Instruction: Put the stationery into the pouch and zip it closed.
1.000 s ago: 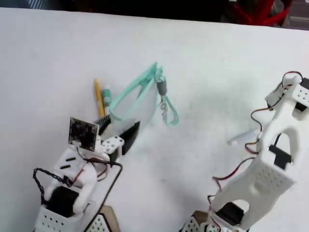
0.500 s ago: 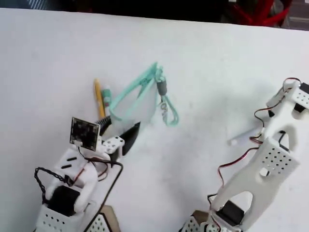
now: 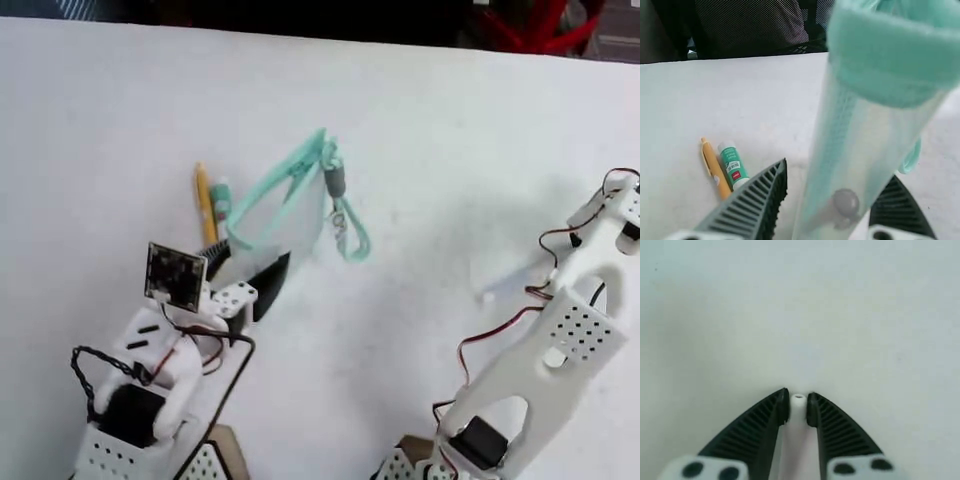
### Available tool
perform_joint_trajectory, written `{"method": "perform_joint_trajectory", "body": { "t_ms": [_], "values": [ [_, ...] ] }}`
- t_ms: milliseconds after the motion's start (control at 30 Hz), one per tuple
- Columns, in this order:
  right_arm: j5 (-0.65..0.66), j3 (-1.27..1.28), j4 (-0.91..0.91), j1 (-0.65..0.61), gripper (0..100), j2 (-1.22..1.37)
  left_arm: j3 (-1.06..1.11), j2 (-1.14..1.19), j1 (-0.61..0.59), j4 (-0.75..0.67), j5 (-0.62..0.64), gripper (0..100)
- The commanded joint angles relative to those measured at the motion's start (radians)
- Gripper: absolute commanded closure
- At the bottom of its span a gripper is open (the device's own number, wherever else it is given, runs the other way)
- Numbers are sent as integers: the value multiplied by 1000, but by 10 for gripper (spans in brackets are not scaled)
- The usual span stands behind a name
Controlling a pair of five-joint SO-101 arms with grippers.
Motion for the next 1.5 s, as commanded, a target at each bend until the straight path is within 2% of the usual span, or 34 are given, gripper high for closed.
{"method": "perform_joint_trajectory", "body": {
  "t_ms": [0,267,467,667,833,1067,1200,1300,1467],
  "values": [
    [12,-26,48,-30,981,-93,-5,-4,-4,-28,9,740],
    [12,-26,193,-110,981,-453,-5,-4,-4,-28,9,740],
    [12,-25,257,-254,981,-800,-5,-4,-4,-28,9,738],
    [12,-25,220,-453,981,-1112,-8,-4,-4,-20,8,737],
    [14,-25,87,-650,981,-1294,-8,-4,-4,-20,8,736],
    [29,-15,-13,-935,981,-1356,-9,-4,-4,-25,-28,736],
    [169,-14,-24,-1098,981,-1356,-8,-4,-4,-25,-28,736],
    [180,-14,-18,-1147,981,-1356,-8,-4,-4,-26,-28,736],
    [181,35,-16,-1159,981,-1357,-9,-4,-4,-26,-29,736]
  ]
}}
